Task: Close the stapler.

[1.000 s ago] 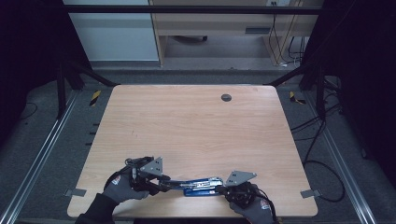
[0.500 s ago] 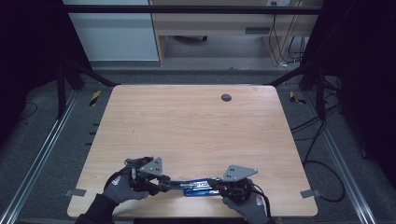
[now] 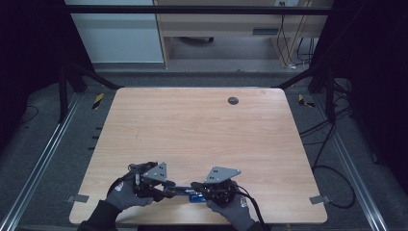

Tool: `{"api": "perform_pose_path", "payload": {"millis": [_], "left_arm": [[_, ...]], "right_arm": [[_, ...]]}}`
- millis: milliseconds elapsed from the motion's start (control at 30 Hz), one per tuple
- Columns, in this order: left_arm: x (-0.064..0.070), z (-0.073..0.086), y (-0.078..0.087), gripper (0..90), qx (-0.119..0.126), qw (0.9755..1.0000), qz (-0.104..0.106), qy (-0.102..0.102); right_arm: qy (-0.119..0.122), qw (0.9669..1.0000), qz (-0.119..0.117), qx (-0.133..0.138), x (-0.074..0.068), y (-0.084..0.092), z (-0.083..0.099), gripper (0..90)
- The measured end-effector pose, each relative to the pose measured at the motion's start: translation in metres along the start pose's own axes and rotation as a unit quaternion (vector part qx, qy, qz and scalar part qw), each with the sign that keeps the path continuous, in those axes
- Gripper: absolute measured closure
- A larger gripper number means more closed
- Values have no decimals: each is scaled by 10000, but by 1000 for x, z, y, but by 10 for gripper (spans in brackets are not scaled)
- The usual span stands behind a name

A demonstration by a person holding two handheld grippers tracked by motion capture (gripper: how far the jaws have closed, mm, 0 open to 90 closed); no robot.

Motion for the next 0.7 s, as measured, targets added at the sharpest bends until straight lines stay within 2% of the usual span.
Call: {"api": "perform_pose_path", "payload": {"millis": [333,700], "left_arm": [[0,0,0,631,15,10000,-22,-12],[0,0,0,628,5,10000,-54,-28]], "right_arm": [[13,9999,16,-150,-5,-22,3,900],[50,9997,-16,-219,-10,-32,3,900]]}}
Point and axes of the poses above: each handheld gripper's, and its own axes: y roughly backward along the jaws, z roughly out of its underside, x roughly to its right, the point moved 4 cm from there along -y, roughly forward along the jaws, and after that the axes turned 3 degrees about -y, right-handed, at the moved point
